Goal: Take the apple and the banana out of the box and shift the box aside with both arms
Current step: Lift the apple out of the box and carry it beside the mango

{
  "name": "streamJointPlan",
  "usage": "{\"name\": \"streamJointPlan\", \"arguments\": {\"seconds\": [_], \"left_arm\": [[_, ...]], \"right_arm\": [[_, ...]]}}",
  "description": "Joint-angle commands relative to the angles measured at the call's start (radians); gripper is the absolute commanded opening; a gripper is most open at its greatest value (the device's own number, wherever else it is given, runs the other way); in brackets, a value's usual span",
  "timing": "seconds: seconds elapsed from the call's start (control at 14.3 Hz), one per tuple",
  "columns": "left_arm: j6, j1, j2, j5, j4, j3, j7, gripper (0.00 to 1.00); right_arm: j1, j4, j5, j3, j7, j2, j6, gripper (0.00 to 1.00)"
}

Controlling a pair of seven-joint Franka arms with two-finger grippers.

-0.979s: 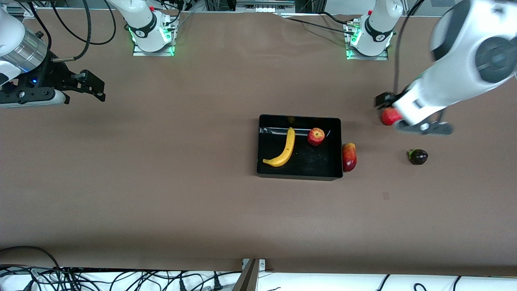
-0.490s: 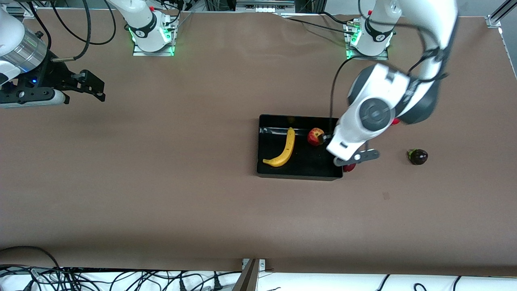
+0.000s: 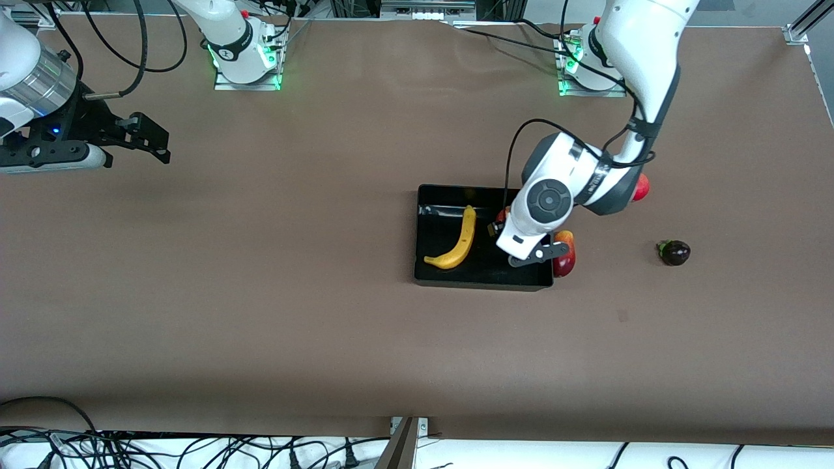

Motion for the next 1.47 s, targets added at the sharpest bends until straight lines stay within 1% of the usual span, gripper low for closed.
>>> {"name": "streamJointPlan", "arguments": {"seconds": [0.0,0.21,0.28,0.35,0.42,0.49,0.63,0.7,0.77,1.05,1.12,1.26,1.4], "left_arm": [[0.058,-0.034,-0.038,0.014,-0.081,0.009,-0.017,1.00],[0.089,-0.034,-0.017,0.016,-0.090,0.010,-0.017,1.00],[0.091,-0.031,-0.012,0.016,-0.090,0.009,-0.014,0.93],[0.091,-0.027,-0.012,0.016,-0.086,0.009,-0.003,0.69],[0.086,-0.022,-0.012,0.016,-0.080,0.010,0.006,0.50],[0.081,-0.021,-0.014,0.016,-0.072,0.016,0.024,0.34],[0.077,-0.019,-0.018,0.016,-0.056,0.022,0.053,0.21],[0.065,-0.011,-0.029,0.016,-0.049,0.022,0.063,0.21],[0.014,-0.010,-0.040,0.016,-0.023,0.022,0.076,0.21],[-0.265,0.002,-0.067,0.009,0.167,0.012,0.099,0.22],[-0.338,0.016,-0.080,0.014,0.193,0.022,0.118,0.22],[-0.385,0.118,-0.103,0.014,0.200,0.022,0.292,0.22],[-0.449,0.212,-0.097,0.014,0.191,0.022,0.433,0.21]], "right_arm": [[-0.011,0.004,0.004,0.011,0.001,-0.009,-0.014,1.00],[-0.011,0.004,0.004,0.013,0.004,-0.009,-0.014,1.00],[-0.011,0.004,0.004,0.014,0.004,-0.009,-0.015,1.00],[-0.011,0.004,0.004,0.014,0.001,-0.009,-0.015,1.00],[-0.011,0.004,0.004,0.016,-0.001,-0.011,-0.015,1.00],[-0.011,0.004,0.004,0.014,-0.001,-0.011,-0.017,1.00],[-0.011,0.004,0.004,0.016,-0.002,-0.011,-0.018,1.00],[-0.011,0.004,0.004,0.014,0.002,-0.011,-0.026,1.00],[-0.011,0.004,0.004,0.014,0.004,-0.011,-0.028,1.00],[-0.011,0.004,0.004,0.016,0.006,-0.011,-0.029,1.00],[-0.011,0.004,0.004,0.016,0.006,-0.011,-0.029,1.00],[-0.011,0.004,0.004,0.016,0.007,-0.011,-0.029,1.00],[-0.011,0.004,0.004,0.016,0.007,-0.011,-0.029,1.00]]}}
